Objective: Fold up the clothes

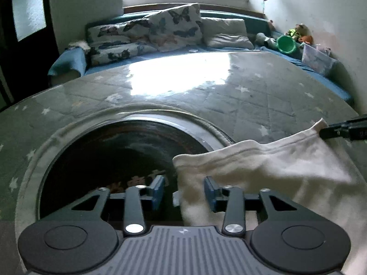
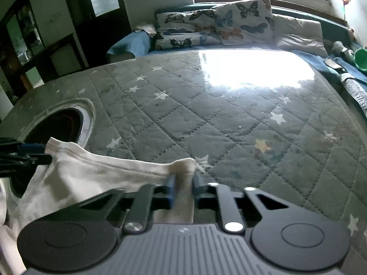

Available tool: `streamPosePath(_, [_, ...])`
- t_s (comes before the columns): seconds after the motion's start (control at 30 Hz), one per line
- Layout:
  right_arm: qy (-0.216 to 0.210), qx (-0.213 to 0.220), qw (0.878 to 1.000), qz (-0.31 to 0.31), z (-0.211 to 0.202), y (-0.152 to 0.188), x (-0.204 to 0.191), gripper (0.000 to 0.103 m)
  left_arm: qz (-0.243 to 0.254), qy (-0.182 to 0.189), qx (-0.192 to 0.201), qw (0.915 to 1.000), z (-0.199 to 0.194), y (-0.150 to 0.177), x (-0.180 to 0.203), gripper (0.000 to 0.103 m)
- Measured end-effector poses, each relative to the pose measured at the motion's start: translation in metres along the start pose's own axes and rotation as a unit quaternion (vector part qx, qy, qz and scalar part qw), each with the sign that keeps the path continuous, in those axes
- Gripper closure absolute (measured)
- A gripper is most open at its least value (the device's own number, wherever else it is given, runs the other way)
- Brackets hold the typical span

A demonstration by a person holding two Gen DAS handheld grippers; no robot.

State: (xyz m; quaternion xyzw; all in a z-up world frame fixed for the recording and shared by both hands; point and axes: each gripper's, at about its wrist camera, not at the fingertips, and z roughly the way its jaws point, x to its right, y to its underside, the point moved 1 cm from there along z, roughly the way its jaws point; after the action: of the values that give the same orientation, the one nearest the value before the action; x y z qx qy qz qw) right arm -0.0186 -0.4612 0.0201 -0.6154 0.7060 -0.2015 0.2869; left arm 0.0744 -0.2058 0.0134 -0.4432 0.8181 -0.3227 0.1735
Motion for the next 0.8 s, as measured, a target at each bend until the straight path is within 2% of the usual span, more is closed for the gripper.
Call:
streamPosePath(0.1, [-0.005, 0.006, 1.0, -0.003, -0.002, -0.004, -0.001, 0.098, 0.019, 0.003, 0.01, 0.9998, 0.002, 0.001, 0.005, 0.096])
streamPosePath(0.2, [-0.001, 0.027, 1.0, -0.009, -0.01, -0.014, -0.006, 0.099, 0.035, -0.021, 0.038, 0.9985, -0.002, -0.004, 0.006, 0.098])
streamPosePath(0.43, [0.012, 0.094, 0.995, -0.028, -0.016, -0.056, -0.024, 0.099, 0.009, -0.07, 0.092, 0.9932, -0.014, -0.034, -0.021, 0.099])
streamPosePath(0.5, [0.019, 0.105, 0.994, -0.035, -0.009, -0.067, -0.029, 0.099, -0.001, -0.072, 0.091, 0.9932, -0.009, -0.04, -0.029, 0.098])
streamPosePath(0.57, [0.03, 0.099, 0.994, -0.045, 0.006, -0.074, -0.034, 0.095, -0.008, -0.072, 0.081, 0.9941, 0.004, -0.043, -0.035, 0.094])
streamPosePath(0.67, [0.046, 0.082, 0.994, -0.053, 0.024, -0.077, -0.037, 0.091, -0.02, -0.082, 0.061, 0.9946, 0.02, -0.04, -0.043, 0.093])
streamPosePath(0.77, [0.054, 0.07, 0.994, -0.058, 0.033, -0.074, -0.036, 0.084, -0.028, -0.088, 0.052, 0.9944, 0.02, -0.032, -0.051, 0.079])
streamPosePath(0.8, [0.05, 0.067, 0.995, -0.061, 0.031, -0.072, -0.035, 0.084, -0.029, -0.09, 0.051, 0.9942, 0.018, -0.029, -0.053, 0.079])
